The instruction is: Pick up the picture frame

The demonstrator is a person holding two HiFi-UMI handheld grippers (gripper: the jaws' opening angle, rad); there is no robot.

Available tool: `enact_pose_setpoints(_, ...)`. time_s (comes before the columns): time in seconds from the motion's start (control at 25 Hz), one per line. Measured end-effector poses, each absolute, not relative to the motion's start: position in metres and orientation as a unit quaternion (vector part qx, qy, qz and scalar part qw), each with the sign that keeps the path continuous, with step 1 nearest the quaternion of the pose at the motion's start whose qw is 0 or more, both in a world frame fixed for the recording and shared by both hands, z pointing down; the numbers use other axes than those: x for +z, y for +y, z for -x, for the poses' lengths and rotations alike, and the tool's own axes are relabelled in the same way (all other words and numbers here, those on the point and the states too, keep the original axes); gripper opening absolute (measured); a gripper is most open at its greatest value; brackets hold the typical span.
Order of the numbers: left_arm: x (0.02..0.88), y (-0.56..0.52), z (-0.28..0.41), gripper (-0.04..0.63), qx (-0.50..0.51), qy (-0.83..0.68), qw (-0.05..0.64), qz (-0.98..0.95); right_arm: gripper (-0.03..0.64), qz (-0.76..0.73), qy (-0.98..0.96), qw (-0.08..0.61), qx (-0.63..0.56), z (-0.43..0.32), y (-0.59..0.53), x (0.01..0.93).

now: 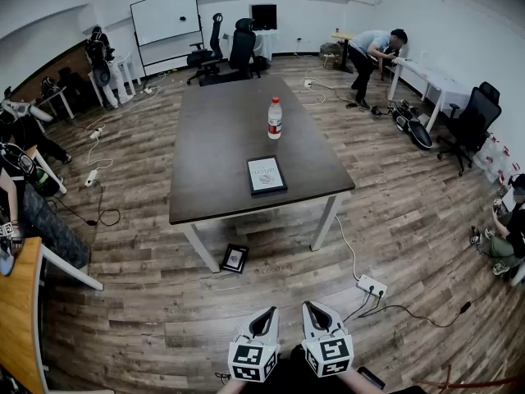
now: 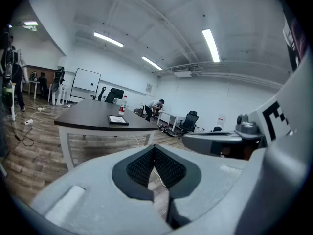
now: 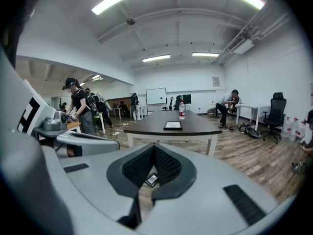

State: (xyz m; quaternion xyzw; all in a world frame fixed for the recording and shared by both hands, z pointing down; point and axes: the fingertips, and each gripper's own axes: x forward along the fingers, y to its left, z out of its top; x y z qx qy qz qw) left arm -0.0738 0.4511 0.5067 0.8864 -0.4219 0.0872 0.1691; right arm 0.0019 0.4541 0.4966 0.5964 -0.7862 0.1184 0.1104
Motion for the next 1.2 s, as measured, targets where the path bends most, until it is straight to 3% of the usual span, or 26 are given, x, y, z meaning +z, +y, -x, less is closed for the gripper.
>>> enact_pose_setpoints(0.76, 0.504, 0.45, 0.103, 0.009, 0.069, -0.468, 0.168, -0.865, 0.006, -0.617, -0.77, 0.094, 0.132, -0.001, 0.461, 0.498)
enact_pose_setpoints(1.2, 0.518, 0.395, 0.09, 0.009, 0.083, -0.495, 0.179, -0.846, 0.006, -0.591, -0.789, 0.099, 0.137, -0.022, 0.396, 0.511)
